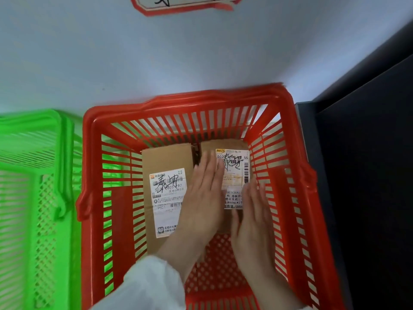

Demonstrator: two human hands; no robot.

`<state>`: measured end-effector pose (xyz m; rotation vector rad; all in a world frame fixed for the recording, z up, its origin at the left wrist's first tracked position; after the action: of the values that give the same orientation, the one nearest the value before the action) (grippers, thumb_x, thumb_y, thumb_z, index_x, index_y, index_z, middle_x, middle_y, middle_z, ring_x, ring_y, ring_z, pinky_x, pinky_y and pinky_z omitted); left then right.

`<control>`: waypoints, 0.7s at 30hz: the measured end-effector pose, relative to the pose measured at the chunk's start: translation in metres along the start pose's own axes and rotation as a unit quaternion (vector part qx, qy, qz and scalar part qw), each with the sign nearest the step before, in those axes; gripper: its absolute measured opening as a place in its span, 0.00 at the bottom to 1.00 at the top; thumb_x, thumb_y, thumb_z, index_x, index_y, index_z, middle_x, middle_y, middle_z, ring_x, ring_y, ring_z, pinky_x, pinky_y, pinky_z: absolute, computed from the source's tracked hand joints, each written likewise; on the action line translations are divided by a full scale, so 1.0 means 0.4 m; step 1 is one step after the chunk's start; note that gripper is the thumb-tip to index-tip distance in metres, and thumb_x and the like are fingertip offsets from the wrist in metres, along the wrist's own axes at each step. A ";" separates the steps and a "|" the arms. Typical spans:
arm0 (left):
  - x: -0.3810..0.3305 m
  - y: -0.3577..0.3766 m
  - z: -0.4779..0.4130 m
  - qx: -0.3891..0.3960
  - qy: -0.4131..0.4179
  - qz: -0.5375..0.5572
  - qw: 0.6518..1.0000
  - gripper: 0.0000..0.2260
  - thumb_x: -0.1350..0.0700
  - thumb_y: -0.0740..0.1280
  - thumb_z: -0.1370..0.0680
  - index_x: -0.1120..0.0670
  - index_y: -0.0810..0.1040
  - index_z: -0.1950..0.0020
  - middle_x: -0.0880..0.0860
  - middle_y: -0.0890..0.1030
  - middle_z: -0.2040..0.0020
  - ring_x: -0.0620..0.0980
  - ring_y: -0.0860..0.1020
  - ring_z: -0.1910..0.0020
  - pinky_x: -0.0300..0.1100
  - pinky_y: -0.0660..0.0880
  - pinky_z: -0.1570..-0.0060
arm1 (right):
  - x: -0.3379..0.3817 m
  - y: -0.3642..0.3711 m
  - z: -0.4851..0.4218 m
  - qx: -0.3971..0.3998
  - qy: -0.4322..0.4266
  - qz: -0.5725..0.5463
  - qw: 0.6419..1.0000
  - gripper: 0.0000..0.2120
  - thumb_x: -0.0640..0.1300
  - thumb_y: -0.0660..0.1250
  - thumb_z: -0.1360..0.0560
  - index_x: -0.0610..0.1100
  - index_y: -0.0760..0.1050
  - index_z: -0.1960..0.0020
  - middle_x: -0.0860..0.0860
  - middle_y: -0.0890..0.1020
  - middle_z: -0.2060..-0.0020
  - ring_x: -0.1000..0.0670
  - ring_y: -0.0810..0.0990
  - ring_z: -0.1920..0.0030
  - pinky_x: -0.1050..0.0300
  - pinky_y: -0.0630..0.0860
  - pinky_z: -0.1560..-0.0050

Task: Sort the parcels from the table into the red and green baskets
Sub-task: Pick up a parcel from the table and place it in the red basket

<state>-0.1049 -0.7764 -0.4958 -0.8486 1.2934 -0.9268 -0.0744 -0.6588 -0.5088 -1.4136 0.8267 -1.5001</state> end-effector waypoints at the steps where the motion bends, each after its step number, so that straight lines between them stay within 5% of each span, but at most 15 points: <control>1: 0.001 -0.003 -0.038 0.013 0.024 -0.034 0.999 0.24 0.56 0.53 0.21 0.61 0.59 0.26 0.59 0.59 0.24 0.54 0.54 0.24 0.50 0.51 0.26 | 0.003 0.012 -0.019 0.009 -0.004 0.022 1.000 0.27 0.55 0.40 0.19 0.42 0.55 0.26 0.44 0.60 0.25 0.46 0.56 0.25 0.43 0.61 0.28; 5: 0.035 0.057 -0.117 0.062 0.085 -0.153 0.983 0.24 0.51 0.39 0.20 0.58 0.40 0.25 0.56 0.40 0.24 0.51 0.41 0.24 0.48 0.37 0.28 | -0.007 0.079 -0.058 0.037 -0.037 0.084 0.995 0.30 0.56 0.35 0.19 0.38 0.51 0.25 0.42 0.54 0.24 0.46 0.51 0.24 0.45 0.56 0.29; 9: 0.050 0.077 -0.107 0.066 0.087 -0.174 0.979 0.25 0.49 0.42 0.19 0.59 0.50 0.25 0.57 0.53 0.23 0.53 0.54 0.24 0.49 0.49 0.26 | -0.017 0.103 -0.052 0.044 -0.050 0.130 0.989 0.31 0.54 0.36 0.19 0.35 0.52 0.25 0.38 0.53 0.24 0.43 0.51 0.24 0.45 0.54 0.28; 13: 0.036 0.041 -0.115 0.114 0.076 -0.173 0.975 0.25 0.50 0.36 0.20 0.57 0.32 0.26 0.55 0.32 0.25 0.52 0.35 0.25 0.46 0.32 0.28 | -0.007 0.086 -0.056 0.049 -0.059 0.133 0.988 0.31 0.54 0.36 0.19 0.34 0.52 0.25 0.38 0.53 0.24 0.43 0.52 0.24 0.45 0.55 0.28; 18: 0.053 0.072 -0.106 0.104 0.082 -0.172 0.976 0.25 0.49 0.38 0.18 0.58 0.46 0.24 0.57 0.50 0.22 0.53 0.50 0.23 0.49 0.47 0.27 | -0.012 0.097 -0.055 0.060 -0.048 0.121 0.990 0.30 0.54 0.37 0.19 0.35 0.52 0.25 0.38 0.52 0.24 0.43 0.51 0.24 0.45 0.53 0.28; 21: 0.047 0.061 -0.108 0.130 0.078 -0.185 0.971 0.25 0.49 0.33 0.19 0.58 0.38 0.24 0.57 0.41 0.23 0.53 0.42 0.23 0.50 0.40 0.25 | -0.010 0.093 -0.062 0.096 -0.047 0.122 0.987 0.29 0.53 0.37 0.19 0.36 0.49 0.25 0.38 0.53 0.25 0.42 0.51 0.24 0.46 0.53 0.28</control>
<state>-0.1450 -0.7839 -0.5296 -0.8366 1.1311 -1.4515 -0.0933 -0.6720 -0.5472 -1.1867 0.7454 -1.2797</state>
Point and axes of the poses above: each hand's wrist, its own z-axis away from the middle knuckle, its own y-axis out of the palm, x = y × z, the point moved 1 cm from there along -z, towards the middle knuckle
